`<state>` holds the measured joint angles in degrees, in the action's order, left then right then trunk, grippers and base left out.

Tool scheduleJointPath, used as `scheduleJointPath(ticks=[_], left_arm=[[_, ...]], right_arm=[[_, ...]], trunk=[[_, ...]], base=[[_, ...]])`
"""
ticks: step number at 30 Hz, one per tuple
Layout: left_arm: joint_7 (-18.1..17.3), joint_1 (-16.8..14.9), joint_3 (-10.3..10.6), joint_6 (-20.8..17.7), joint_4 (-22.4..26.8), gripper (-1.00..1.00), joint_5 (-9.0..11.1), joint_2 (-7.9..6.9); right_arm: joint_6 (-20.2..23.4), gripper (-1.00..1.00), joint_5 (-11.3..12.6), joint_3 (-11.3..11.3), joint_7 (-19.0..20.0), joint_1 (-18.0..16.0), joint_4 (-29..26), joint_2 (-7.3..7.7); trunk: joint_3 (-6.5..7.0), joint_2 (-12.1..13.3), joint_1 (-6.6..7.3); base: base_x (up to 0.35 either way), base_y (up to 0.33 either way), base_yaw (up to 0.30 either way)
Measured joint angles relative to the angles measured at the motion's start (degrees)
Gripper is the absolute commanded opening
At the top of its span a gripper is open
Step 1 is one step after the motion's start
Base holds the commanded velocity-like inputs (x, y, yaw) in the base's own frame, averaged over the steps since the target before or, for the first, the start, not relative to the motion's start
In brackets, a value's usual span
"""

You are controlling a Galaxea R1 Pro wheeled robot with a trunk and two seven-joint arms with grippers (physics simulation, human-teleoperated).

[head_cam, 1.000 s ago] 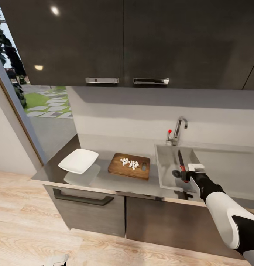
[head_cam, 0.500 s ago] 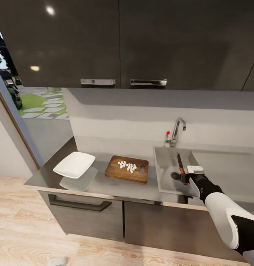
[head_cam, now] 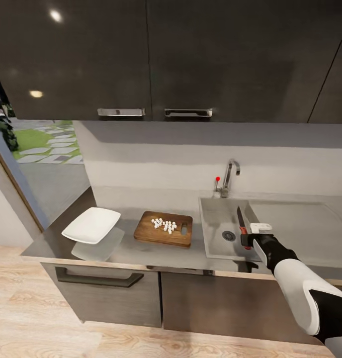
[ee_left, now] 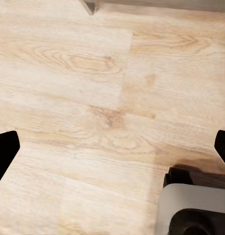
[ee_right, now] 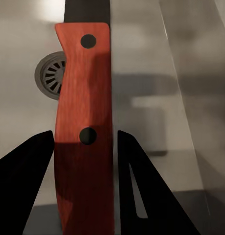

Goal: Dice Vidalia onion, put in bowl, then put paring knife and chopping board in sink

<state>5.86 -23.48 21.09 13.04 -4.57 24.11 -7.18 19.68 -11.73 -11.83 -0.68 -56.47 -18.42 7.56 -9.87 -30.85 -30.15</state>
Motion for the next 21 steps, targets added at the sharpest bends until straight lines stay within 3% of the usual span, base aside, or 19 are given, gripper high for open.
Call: scheduleJointPath(ticks=[5, 14, 21], left_arm=[[-0.55, 2.44, 0.04, -0.39, 0.01, 1.00, -0.01, -0.44], [-0.58, 2.64, 0.05, -0.52, 0.01, 1.00, -0.04, -0.49], [-0.59, 2.64, 0.05, -0.52, 0.02, 1.00, -0.01, -0.50]], right_arm=[[0.03, -1.00, 0.01, 0.06, -0.01, 0.00, 0.01, -0.13], [0.04, -1.00, 0.01, 0.09, -0.01, 0.00, 0.33, -1.29], [0.00, -1.00, -0.06, 0.06, 0.09, 0.00, 2.18, -1.26]], trunk=[[0.01, 0.00, 0.00], [0.01, 0.00, 0.02], [0.01, 0.00, 0.00]], base=[[0.000, 0.000, 0.000], [0.197, 0.000, 0.000], [0.149, 0.000, 0.000]])
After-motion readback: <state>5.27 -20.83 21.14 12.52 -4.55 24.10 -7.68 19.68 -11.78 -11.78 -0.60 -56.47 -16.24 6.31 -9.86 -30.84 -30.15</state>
